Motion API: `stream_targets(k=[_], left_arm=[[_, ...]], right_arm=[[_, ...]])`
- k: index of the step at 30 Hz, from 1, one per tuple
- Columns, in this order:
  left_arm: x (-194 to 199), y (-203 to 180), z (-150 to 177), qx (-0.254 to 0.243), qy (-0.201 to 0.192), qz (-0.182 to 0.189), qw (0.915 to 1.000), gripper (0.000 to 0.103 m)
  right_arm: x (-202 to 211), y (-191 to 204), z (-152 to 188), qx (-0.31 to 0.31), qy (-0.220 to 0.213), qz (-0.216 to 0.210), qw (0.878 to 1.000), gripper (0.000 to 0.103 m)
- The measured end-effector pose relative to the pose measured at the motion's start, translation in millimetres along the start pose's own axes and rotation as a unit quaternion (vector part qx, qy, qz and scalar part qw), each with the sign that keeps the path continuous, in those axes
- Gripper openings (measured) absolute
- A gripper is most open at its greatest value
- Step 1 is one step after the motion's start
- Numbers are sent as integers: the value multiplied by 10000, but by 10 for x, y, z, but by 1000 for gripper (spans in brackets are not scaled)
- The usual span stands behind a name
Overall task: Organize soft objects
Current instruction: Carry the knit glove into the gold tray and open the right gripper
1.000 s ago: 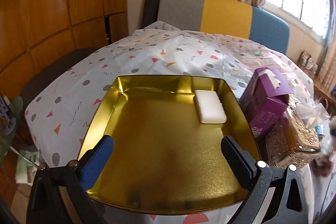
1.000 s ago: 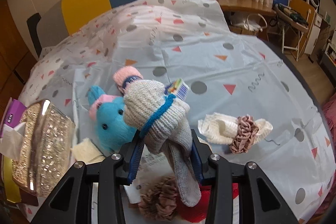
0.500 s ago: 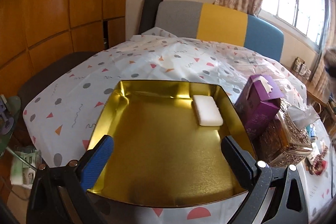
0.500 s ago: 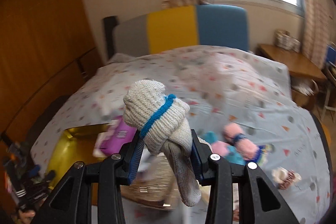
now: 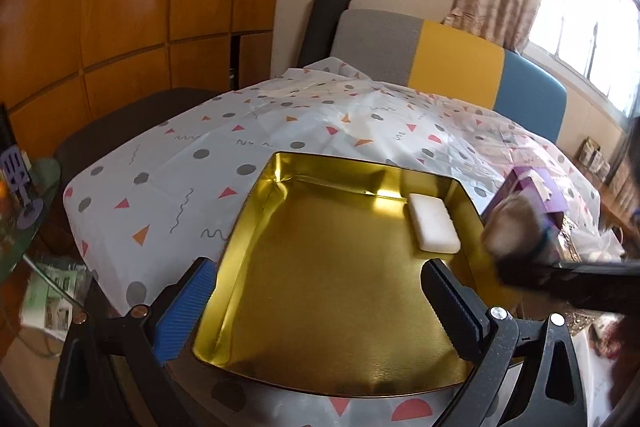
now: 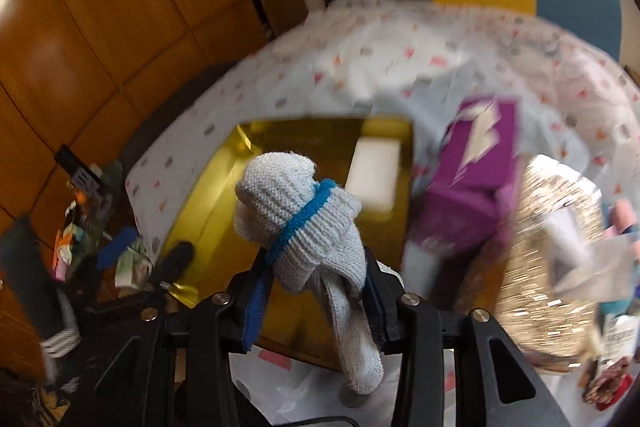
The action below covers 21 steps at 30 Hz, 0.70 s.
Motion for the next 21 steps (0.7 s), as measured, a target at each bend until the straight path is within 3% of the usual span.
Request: stream_targets(k=[8,10,12,17,21], left_arm=[[31,165,1,142,-73,-105,9998,103],[13,161,12,112,23,-89,9999,103],[-18,142,19,124,151,57,9998,103],[-20,39,28,-59,201,83,9997,103],[-4,-26,13,-139,242,108,9996,103]], right_arm=[[-568,51,50,-184,404,217,9988,49],[-539,23,69,-157,323,283,9990,57],[-523,14,86,-142,250,238,9993,72],[-321,-7,106,-35,-32,317,9995,73],[-65,37,173,283,-551,615,9962,73]])
Point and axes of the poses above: each gripper's, at about its wrist camera, not at the fingertips, and x roughly against the way its jaws point, y to its left, z to its underside, the point moved 1 cm from there along -x, roughly the way its jaws point, and after that the axes turned 7 degrees about z, right-handed, at the moved point
